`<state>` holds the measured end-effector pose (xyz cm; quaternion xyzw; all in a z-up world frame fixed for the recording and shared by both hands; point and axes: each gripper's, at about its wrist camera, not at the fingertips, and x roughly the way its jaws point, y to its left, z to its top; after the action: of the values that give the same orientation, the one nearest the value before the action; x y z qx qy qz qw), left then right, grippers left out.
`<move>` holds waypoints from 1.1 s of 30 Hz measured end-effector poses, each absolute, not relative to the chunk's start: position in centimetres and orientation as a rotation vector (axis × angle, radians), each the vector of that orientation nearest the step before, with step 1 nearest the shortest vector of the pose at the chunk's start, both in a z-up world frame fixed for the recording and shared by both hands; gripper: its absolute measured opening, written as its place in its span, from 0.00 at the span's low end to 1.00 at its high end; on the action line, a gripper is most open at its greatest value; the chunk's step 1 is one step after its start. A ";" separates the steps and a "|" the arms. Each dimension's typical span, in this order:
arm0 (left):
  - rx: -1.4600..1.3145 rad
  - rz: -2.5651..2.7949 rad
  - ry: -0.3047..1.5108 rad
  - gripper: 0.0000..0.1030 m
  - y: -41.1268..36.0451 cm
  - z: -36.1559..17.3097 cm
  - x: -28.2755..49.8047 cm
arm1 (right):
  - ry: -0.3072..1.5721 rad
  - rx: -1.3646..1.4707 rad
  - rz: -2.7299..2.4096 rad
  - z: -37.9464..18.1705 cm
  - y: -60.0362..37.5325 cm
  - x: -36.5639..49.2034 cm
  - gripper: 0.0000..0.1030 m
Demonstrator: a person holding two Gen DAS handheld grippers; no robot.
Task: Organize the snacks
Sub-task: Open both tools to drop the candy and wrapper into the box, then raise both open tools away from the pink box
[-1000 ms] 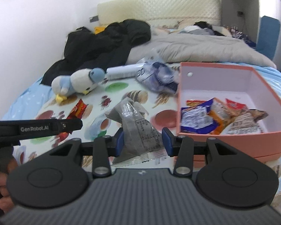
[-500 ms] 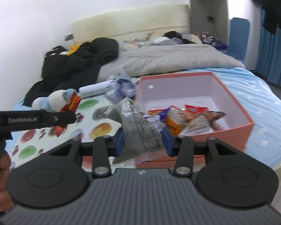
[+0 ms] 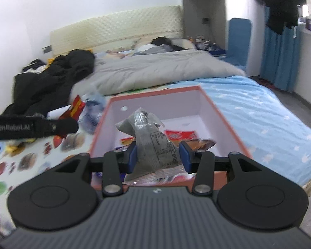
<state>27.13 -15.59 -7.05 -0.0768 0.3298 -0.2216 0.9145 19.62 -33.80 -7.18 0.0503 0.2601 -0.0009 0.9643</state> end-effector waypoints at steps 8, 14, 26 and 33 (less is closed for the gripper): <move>-0.076 -0.457 0.780 0.34 -20.4 -8.6 34.3 | 0.634 0.157 -0.012 -9.1 -37.4 25.9 0.45; -0.098 -0.448 0.867 0.34 -21.9 -10.1 39.0 | 0.729 0.191 -0.024 -11.5 -39.4 29.6 0.45; -0.073 -0.368 0.892 0.59 -21.0 -11.5 39.1 | 0.786 0.209 -0.019 -13.1 -39.4 30.3 0.61; -0.095 -0.408 0.819 0.59 -19.5 -7.8 37.0 | 0.700 0.206 -0.016 -10.2 -39.2 29.1 0.62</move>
<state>36.97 -19.48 -7.84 -0.0457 0.3953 -0.1967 0.8961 29.05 -39.24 -10.17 0.1005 0.3422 -0.0078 0.9342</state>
